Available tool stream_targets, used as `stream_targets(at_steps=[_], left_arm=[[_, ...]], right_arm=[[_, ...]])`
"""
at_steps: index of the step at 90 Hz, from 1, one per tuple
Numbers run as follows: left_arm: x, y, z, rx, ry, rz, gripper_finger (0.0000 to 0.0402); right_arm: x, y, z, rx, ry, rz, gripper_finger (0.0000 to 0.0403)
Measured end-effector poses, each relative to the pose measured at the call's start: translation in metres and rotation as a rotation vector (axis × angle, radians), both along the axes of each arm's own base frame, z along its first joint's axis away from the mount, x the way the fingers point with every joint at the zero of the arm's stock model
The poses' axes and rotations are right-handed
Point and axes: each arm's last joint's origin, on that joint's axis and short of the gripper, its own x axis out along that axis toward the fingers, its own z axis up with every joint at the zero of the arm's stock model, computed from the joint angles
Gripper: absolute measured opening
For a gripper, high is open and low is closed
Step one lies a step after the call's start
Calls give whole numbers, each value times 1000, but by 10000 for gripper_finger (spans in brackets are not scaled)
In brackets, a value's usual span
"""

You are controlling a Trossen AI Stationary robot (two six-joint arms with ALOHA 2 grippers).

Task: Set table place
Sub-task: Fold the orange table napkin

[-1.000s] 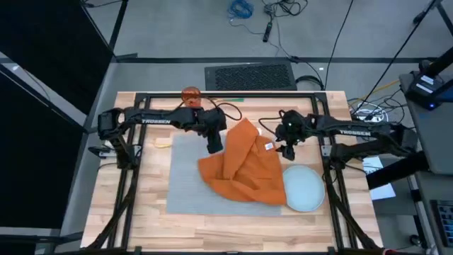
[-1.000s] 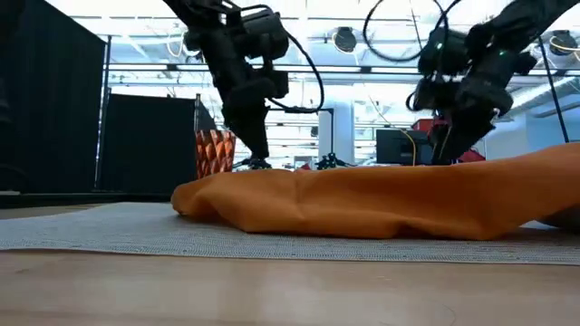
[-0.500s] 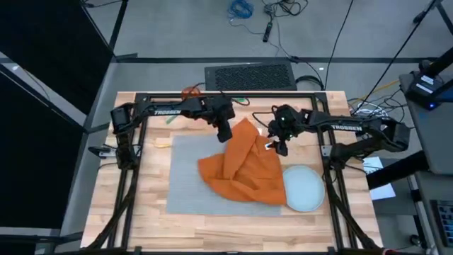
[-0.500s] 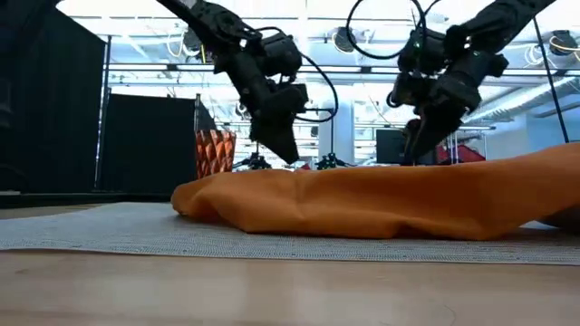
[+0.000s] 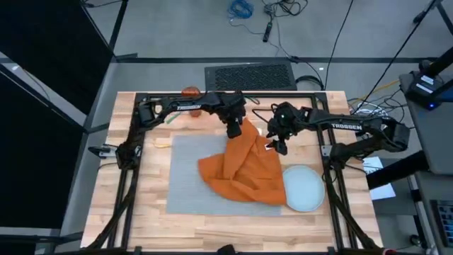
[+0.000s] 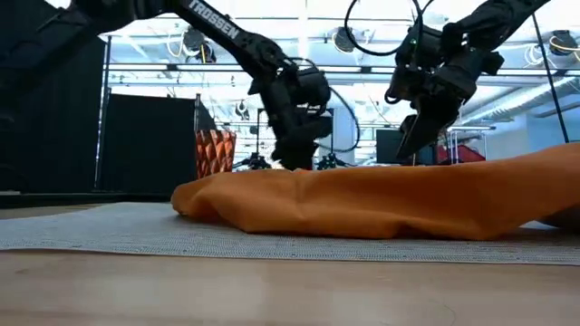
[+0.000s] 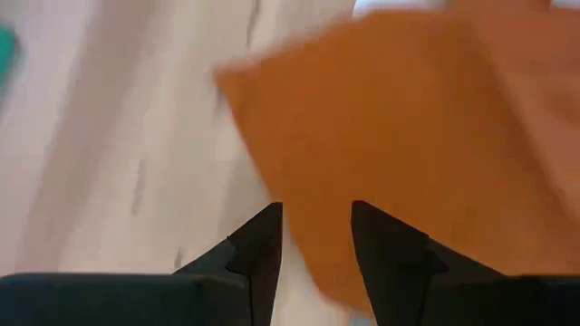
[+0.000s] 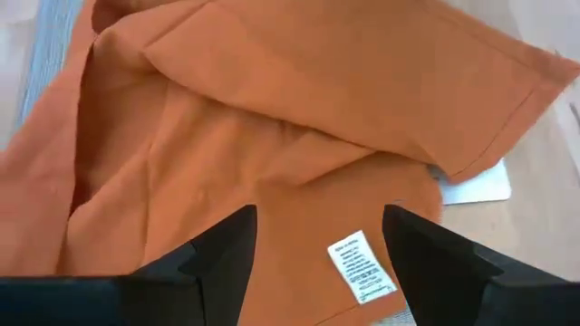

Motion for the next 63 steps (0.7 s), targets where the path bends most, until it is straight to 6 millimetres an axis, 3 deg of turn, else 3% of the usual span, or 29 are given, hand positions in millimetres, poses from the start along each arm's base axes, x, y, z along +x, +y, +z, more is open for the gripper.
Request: stream_targets(at_steps=[18,36,63], left_arm=[[9,10,15,-43,-51,-6,118],[7,16,-5,-121,-4,-8,118],[12,16,-3,-121,-52,-3,118]], right_arm=[[3,15,0,63,-6,82,226],[6,32,7,45,-44,163,226],[6,47,19,36,-115,207,226]])
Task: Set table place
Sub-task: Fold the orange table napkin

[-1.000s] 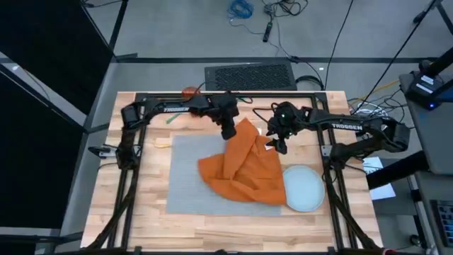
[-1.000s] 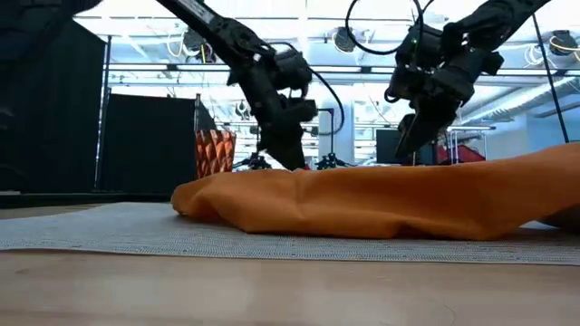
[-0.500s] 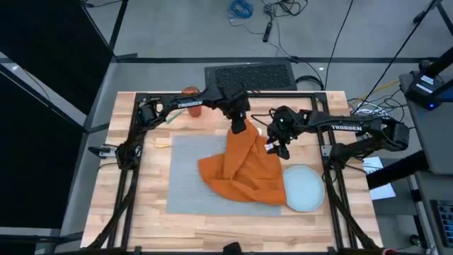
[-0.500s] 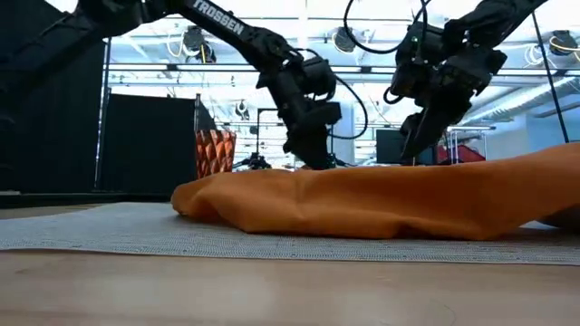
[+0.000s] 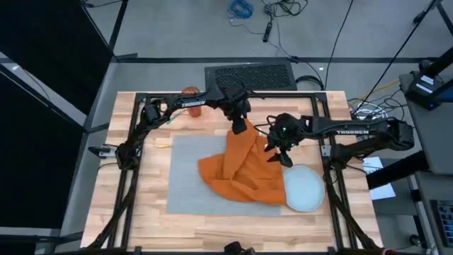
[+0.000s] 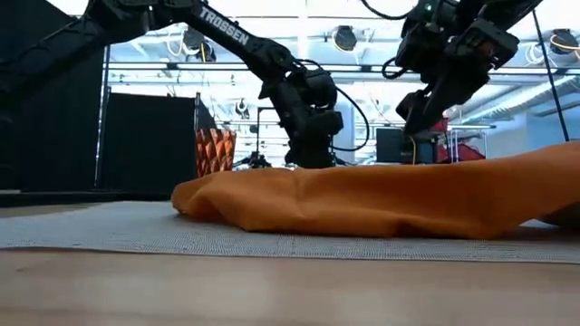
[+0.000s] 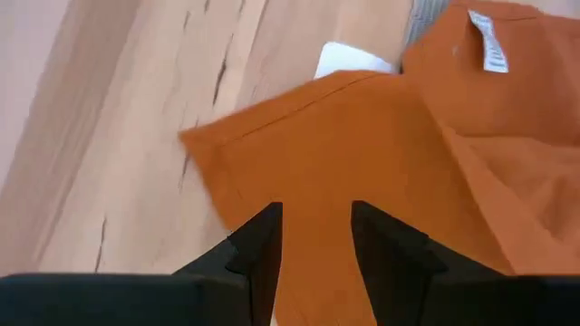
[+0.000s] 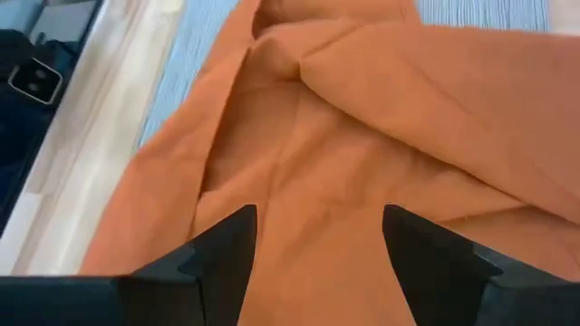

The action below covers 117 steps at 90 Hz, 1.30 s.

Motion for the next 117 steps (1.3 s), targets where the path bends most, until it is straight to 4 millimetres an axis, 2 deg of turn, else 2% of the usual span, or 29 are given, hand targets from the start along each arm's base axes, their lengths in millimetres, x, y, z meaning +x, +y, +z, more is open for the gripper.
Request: stream_targets(at_steps=[26,49,96,117], left_arm=[[4,-11,-1,82,52,3,118],[5,-21,-24,157,191,-37,118],[6,-25,-22,173,199,-59,118],[4,-29,-15,109,210,-105,118]], right_arm=[[-9,15,19,24,-84,18,226],[-19,29,35,53,-148,26,226],[-20,35,36,50,-142,8,226],[-22,44,35,91,-106,24,226]])
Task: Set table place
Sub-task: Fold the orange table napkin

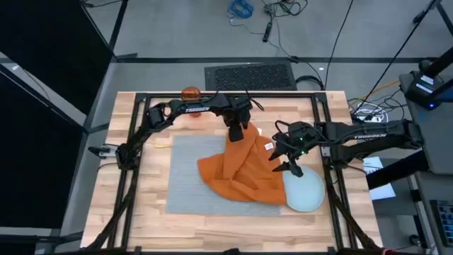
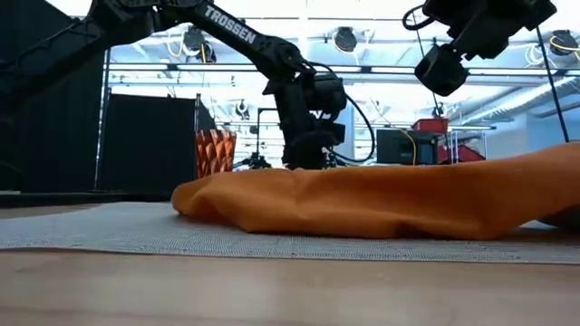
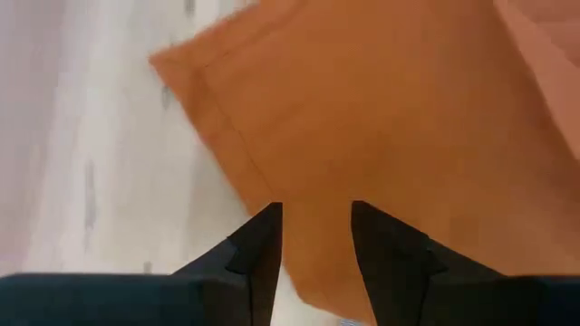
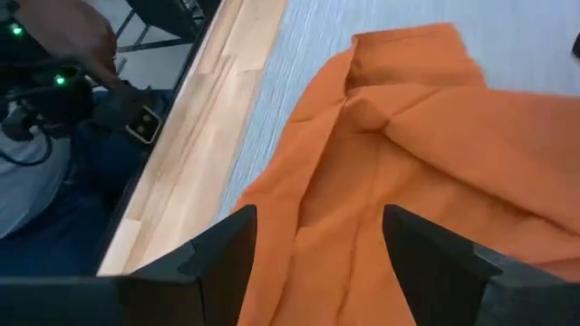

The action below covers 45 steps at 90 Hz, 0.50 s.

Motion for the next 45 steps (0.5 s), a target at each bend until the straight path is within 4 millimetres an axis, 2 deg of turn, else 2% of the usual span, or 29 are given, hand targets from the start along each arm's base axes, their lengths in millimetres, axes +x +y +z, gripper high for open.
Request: stream_targets(at_steps=[22,45], left_arm=[[-13,0,-2,-38,112,-17,118],[-10,3,-2,-38,78,22,118]], right_arm=[[-1,8,0,34,23,11,226],[-1,8,0,33,22,10,226]])
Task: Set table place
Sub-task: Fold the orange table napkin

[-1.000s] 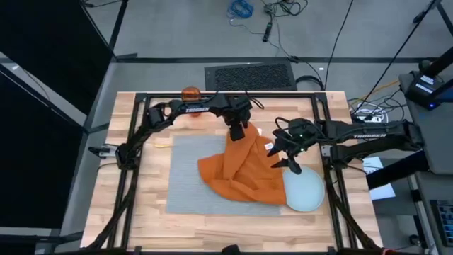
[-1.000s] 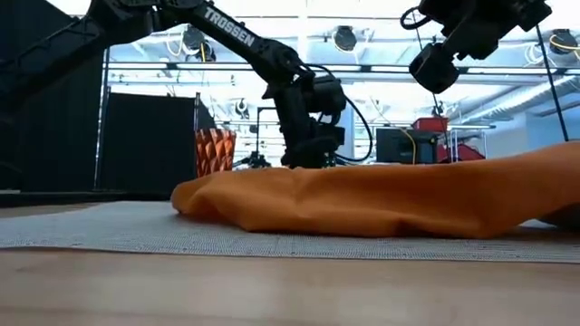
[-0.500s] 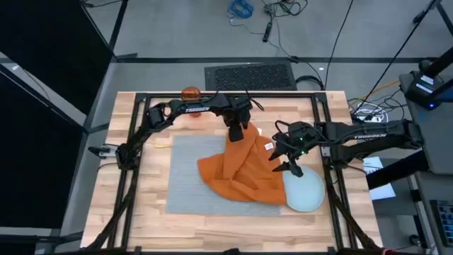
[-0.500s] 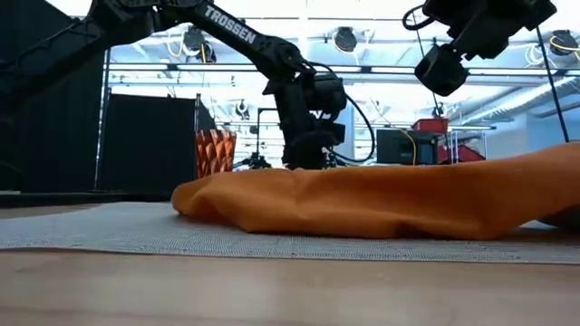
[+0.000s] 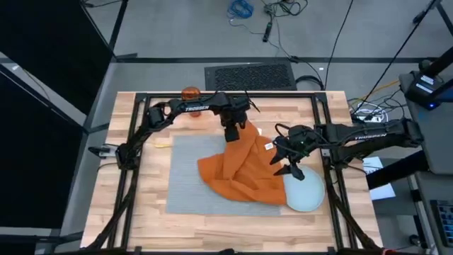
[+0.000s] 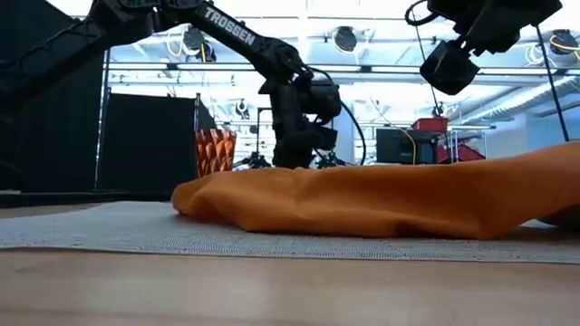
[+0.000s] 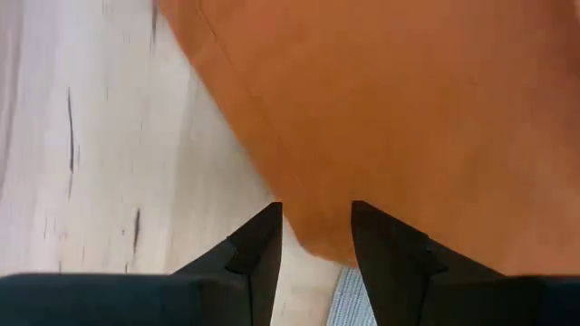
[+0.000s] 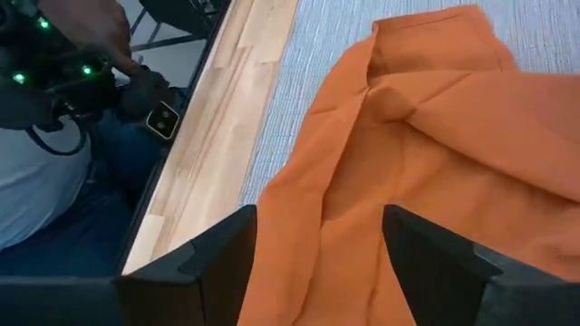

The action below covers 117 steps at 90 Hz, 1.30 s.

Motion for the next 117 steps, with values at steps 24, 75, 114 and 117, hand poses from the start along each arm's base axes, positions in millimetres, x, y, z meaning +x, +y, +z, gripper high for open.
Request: stream_targets(at_steps=[24,75,114,117], left_arm=[[-2,-1,0,-44,13,33,118],[-6,-16,0,-69,114,14,118],[3,-9,1,-64,8,97,118],[3,-9,1,-66,9,107,118]], right_arm=[[-1,0,-1,6,12,-3,226],[-4,5,-4,28,76,1,226],[-5,5,-5,21,78,6,226],[-5,5,-5,20,78,7,226]])
